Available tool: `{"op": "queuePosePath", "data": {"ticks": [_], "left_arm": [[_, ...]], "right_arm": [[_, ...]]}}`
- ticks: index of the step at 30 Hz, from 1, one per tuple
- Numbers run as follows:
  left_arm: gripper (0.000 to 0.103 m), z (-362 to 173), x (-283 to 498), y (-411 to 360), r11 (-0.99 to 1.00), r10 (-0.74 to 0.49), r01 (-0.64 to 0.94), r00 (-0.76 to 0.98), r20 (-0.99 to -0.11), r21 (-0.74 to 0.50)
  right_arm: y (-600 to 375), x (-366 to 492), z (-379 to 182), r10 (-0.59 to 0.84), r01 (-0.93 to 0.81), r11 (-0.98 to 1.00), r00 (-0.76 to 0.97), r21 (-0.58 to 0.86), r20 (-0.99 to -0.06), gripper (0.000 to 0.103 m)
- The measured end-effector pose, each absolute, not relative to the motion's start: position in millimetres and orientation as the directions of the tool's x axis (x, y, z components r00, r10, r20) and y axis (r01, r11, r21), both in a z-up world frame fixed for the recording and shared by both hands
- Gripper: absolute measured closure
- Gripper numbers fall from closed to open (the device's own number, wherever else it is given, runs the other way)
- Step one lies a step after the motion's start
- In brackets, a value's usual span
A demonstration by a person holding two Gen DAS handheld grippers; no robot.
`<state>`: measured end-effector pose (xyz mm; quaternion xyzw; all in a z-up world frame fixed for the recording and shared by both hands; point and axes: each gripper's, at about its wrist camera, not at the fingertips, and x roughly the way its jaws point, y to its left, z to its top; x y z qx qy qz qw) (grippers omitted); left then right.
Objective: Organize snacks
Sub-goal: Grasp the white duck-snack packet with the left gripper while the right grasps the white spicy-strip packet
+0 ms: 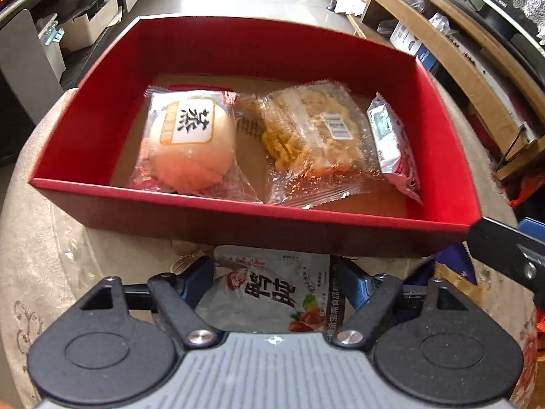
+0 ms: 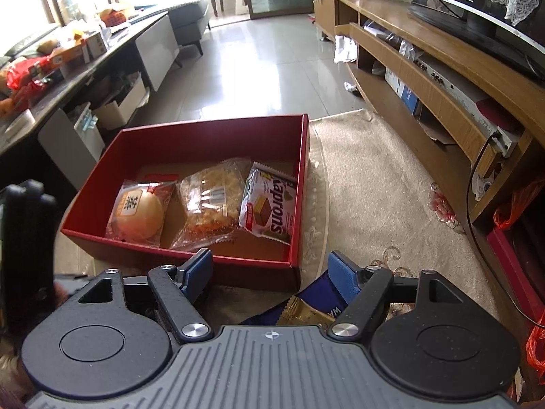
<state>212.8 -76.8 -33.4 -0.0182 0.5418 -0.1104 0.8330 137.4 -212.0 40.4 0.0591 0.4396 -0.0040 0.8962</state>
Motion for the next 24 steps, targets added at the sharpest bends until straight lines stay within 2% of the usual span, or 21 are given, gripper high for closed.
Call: {"op": "queuePosePath", "data": {"ticks": [3,5,7,9,17,24], "left_arm": [[0.017,-35,210,-84,0.973,-0.197,0.193,0.389,-0.900,-0.130],[0.015,-37,207,-90,0.969,-0.189,0.222,0.393,-0.900,-0.107],[0.016,-38,204,-93,0.969,-0.175,0.231,0.401,-0.899,-0.085],[0.024,-37,200,-99,0.971,-0.144,0.234,0.410,-0.901,-0.048],[0.025,-28,176,-76,0.979,-0.148,0.188,0.381,-0.913,-0.080],[0.026,-16,144,-44,0.979,-0.173,0.168,0.387,-0.906,-0.116]], "right_arm": [[-210,137,38,0.042,0.051,0.994,0.605,0.092,-0.795,0.023],[-211,136,38,0.041,0.052,0.994,0.604,0.091,-0.796,0.023],[-212,135,39,0.041,0.052,0.995,0.605,0.090,-0.796,0.023],[-212,134,39,0.036,0.052,0.995,0.604,0.085,-0.796,0.023],[-207,130,48,0.049,0.043,0.995,0.612,0.095,-0.790,0.026],[-189,94,39,0.076,-0.067,0.997,0.556,0.046,-0.828,0.027]]}}
